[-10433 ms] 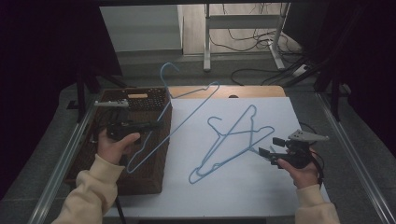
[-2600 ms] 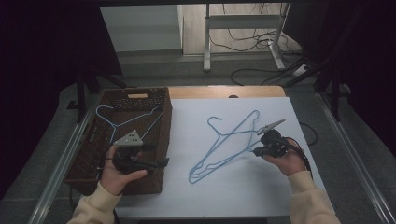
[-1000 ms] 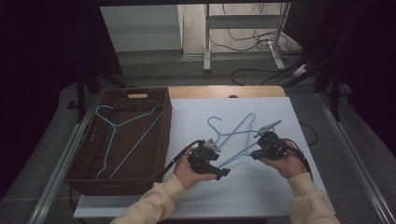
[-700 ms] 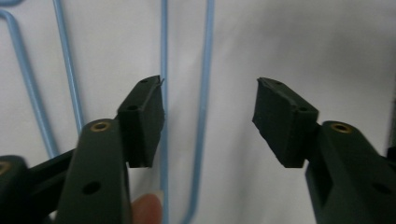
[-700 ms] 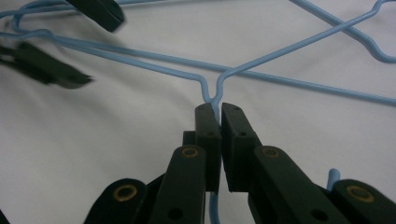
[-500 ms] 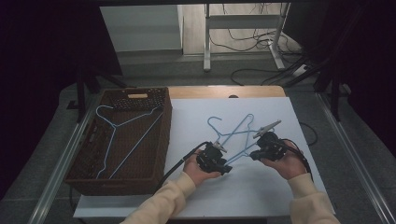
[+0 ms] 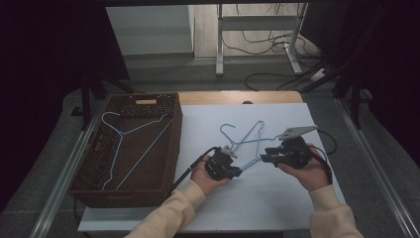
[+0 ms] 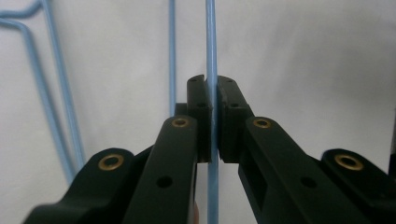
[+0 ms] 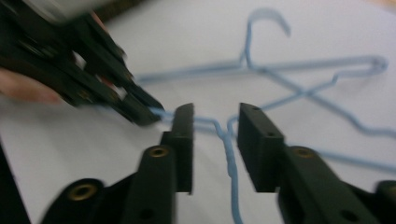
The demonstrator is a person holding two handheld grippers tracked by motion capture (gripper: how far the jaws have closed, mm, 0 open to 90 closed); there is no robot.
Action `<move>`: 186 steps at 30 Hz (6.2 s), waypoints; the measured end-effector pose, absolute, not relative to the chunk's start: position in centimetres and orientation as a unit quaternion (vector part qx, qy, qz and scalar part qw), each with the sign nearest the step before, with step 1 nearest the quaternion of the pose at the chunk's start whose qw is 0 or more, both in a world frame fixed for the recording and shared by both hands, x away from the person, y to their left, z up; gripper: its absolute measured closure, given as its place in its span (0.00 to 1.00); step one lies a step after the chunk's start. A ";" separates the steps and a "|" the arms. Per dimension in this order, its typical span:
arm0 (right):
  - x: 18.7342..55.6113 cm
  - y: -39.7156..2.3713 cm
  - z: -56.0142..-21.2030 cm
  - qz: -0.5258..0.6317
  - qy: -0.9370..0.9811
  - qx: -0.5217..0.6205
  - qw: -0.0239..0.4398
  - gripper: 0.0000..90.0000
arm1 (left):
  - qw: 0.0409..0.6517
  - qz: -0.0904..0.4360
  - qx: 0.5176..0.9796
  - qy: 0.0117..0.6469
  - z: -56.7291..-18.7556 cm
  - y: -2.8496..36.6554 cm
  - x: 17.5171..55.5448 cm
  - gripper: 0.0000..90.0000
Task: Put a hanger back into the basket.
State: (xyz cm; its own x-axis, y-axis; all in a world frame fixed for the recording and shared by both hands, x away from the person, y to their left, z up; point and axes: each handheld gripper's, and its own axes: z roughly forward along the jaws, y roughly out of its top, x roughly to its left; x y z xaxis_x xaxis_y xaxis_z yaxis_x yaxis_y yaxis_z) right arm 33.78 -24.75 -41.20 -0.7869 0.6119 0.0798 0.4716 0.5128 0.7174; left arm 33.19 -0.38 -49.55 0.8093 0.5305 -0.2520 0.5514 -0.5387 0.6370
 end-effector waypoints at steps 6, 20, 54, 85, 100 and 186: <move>33.1 -26.4 -40.1 0.446 0.827 0.318 0.127 0.50 | 0.394 -0.006 0.859 0.326 -48.0 0.8 33.3 0.96; 31.6 -28.5 -39.2 0.519 0.787 0.292 0.162 0.35 | 0.409 -0.006 0.845 0.345 -46.5 2.6 33.7 0.96; 33.6 -30.9 -44.9 0.445 0.804 0.366 0.147 0.24 | 0.501 -0.006 0.813 0.298 -38.0 8.3 30.6 0.96; 33.8 -30.7 -45.6 0.426 0.814 0.370 0.139 0.21 | 0.546 0.036 0.762 0.346 -35.1 19.5 28.8 0.96; 34.1 -30.5 -45.9 0.414 0.821 0.371 0.129 0.19 | 0.545 0.049 0.744 0.384 -36.2 24.4 28.7 0.96; 34.1 -30.2 -46.1 0.393 0.832 0.371 0.128 0.18 | 0.439 0.089 0.678 0.582 -44.7 35.0 30.2 0.65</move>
